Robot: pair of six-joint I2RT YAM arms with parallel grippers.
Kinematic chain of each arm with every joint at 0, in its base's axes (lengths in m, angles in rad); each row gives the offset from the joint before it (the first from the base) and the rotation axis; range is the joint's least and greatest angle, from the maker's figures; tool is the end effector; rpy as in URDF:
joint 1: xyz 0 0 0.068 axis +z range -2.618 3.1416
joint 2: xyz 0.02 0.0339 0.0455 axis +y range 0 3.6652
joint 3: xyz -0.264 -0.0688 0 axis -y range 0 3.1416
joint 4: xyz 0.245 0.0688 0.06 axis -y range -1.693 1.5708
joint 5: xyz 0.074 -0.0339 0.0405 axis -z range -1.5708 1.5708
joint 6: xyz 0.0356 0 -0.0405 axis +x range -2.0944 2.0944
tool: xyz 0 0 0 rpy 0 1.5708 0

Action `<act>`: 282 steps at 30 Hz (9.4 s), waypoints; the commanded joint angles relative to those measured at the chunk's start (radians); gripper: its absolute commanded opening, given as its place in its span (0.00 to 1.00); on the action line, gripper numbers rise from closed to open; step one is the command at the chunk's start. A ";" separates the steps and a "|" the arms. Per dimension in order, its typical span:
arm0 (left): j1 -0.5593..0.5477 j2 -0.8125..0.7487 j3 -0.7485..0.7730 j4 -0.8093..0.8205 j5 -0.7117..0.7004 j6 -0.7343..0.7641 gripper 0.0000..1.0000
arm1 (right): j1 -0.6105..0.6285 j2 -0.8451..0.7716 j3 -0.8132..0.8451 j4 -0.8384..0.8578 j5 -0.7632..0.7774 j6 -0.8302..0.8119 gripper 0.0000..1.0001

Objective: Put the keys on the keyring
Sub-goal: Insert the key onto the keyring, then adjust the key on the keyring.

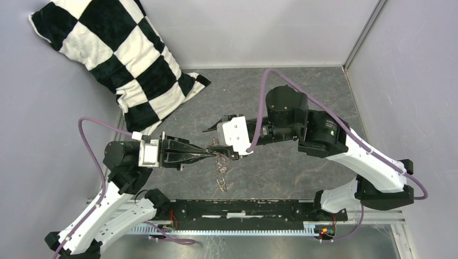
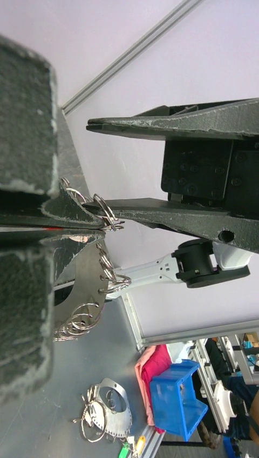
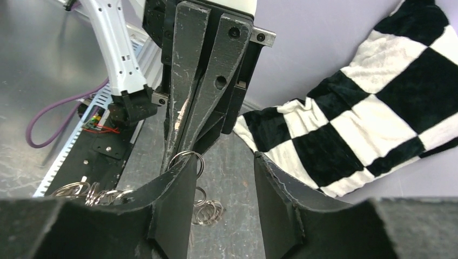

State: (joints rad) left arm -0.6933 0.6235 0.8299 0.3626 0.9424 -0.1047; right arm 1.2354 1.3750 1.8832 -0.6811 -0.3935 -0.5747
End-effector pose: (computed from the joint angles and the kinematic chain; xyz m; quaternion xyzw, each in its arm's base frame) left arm 0.0686 -0.0945 0.4277 0.5052 0.2940 -0.5045 0.6355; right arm 0.0723 0.2488 0.5257 -0.6681 0.3648 0.3462 0.5483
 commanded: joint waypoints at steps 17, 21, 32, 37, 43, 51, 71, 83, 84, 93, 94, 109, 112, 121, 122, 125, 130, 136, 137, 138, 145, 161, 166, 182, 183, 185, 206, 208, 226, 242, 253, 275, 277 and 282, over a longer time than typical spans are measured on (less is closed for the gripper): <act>-0.078 -0.052 -0.120 0.312 -0.076 -0.058 0.02 | -0.027 0.086 0.163 -0.145 -0.111 -0.009 0.54; -0.081 -0.061 -0.126 0.323 -0.079 -0.061 0.02 | -0.035 0.090 0.168 -0.154 -0.123 -0.009 0.53; -0.083 -0.085 -0.143 0.317 -0.090 -0.063 0.02 | -0.053 0.065 0.131 -0.100 -0.150 0.007 0.53; -0.083 -0.082 -0.146 0.316 -0.091 -0.058 0.02 | -0.055 0.047 0.086 -0.052 -0.173 0.026 0.53; -0.082 -0.079 -0.146 0.318 -0.095 -0.057 0.02 | -0.063 0.028 0.059 -0.039 -0.156 0.035 0.55; -0.083 -0.082 -0.142 0.307 -0.101 -0.051 0.02 | -0.074 0.006 0.063 -0.038 -0.135 0.037 0.57; -0.083 -0.088 -0.137 0.306 -0.120 -0.048 0.02 | -0.091 0.070 0.134 -0.121 -0.165 0.054 0.66; -0.083 -0.099 -0.145 0.301 -0.129 -0.044 0.02 | -0.137 -0.006 0.037 0.019 -0.255 0.147 0.66; -0.083 -0.100 -0.145 0.302 -0.128 -0.044 0.02 | -0.137 -0.004 0.036 0.023 -0.257 0.151 0.66; -0.083 -0.106 -0.145 0.291 -0.143 -0.042 0.02 | -0.170 -0.078 -0.056 0.162 -0.149 0.195 0.67; -0.083 -0.109 -0.147 0.285 -0.152 -0.042 0.02 | -0.182 -0.109 -0.078 0.191 -0.152 0.205 0.67; -0.082 -0.102 -0.141 0.135 -0.479 -0.119 0.02 | -0.194 -0.127 -0.135 0.171 -0.202 0.226 0.61; -0.082 -0.099 -0.138 0.116 -0.513 -0.167 0.02 | -0.194 -0.100 -0.127 0.157 -0.196 0.222 0.59; -0.081 -0.108 -0.130 0.080 -0.563 -0.238 0.02 | -0.195 -0.111 -0.155 0.176 -0.209 0.219 0.55; -0.081 -0.108 -0.130 0.081 -0.566 -0.245 0.02 | -0.195 -0.112 -0.157 0.177 -0.214 0.217 0.55; -0.081 -0.108 -0.130 0.076 -0.584 -0.265 0.02 | -0.194 -0.106 -0.156 0.174 -0.228 0.225 0.54; -0.077 -0.115 -0.123 0.071 -0.629 -0.313 0.02 | -0.194 -0.127 -0.182 0.183 -0.238 0.248 0.51; -0.074 -0.125 -0.122 0.082 -0.605 -0.304 0.02 | -0.193 -0.193 -0.311 0.241 -0.263 0.312 0.45; -0.074 -0.125 -0.124 0.087 -0.594 -0.304 0.02 | -0.195 -0.195 -0.322 0.245 -0.264 0.319 0.45; -0.073 -0.125 -0.123 0.091 -0.587 -0.307 0.02 | -0.195 -0.194 -0.324 0.247 -0.264 0.323 0.45; -0.071 -0.127 -0.119 0.103 -0.545 -0.292 0.02 | -0.200 -0.153 -0.288 0.245 -0.298 0.335 0.45; -0.069 -0.132 -0.115 0.130 -0.489 -0.292 0.02 | -0.231 -0.134 -0.246 0.232 -0.272 0.326 0.47; -0.069 -0.131 -0.113 0.134 -0.473 -0.295 0.02 | -0.232 -0.119 -0.224 0.225 -0.274 0.319 0.47; -0.068 -0.134 -0.118 0.156 -0.406 -0.288 0.02 | -0.236 -0.078 -0.157 0.206 -0.291 0.300 0.46; -0.068 -0.135 -0.117 0.155 -0.407 -0.285 0.02 | -0.239 -0.081 -0.145 0.192 -0.294 0.294 0.46; -0.068 -0.138 -0.117 0.153 -0.409 -0.285 0.02 | -0.248 -0.087 -0.124 0.173 -0.290 0.289 0.48; -0.065 -0.138 -0.120 0.146 -0.444 -0.269 0.02 | -0.270 -0.054 -0.125 0.221 -0.380 0.349 0.38; -0.064 -0.138 -0.121 0.145 -0.453 -0.267 0.02 | -0.271 -0.066 -0.147 0.238 -0.376 0.349 0.39; -0.060 -0.133 -0.123 0.131 -0.490 -0.260 0.02 | -0.260 -0.080 -0.184 0.279 -0.398 0.357 0.38; -0.058 -0.124 -0.124 0.113 -0.511 -0.241 0.02 | -0.245 -0.060 -0.179 0.255 -0.403 0.332 0.35; -0.058 -0.112 -0.133 0.104 -0.542 -0.237 0.02 | -0.237 -0.080 -0.185 0.251 -0.337 0.295 0.43; -0.058 -0.111 -0.139 0.117 -0.523 -0.242 0.02 | -0.271 -0.065 -0.099 0.206 -0.327 0.286 0.37; -0.058 -0.113 -0.140 0.117 -0.521 -0.242 0.02 | -0.274 -0.055 -0.092 0.190 -0.332 0.281 0.33; -0.058 -0.115 -0.140 0.113 -0.529 -0.241 0.02 | -0.275 -0.033 -0.078 0.180 -0.368 0.284 0.32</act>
State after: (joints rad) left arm -0.7567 0.5167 0.6758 0.4339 0.4206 -0.3706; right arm 0.9638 1.3270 1.7596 -0.5037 -0.7189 -0.3004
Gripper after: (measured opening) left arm 0.023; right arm 0.319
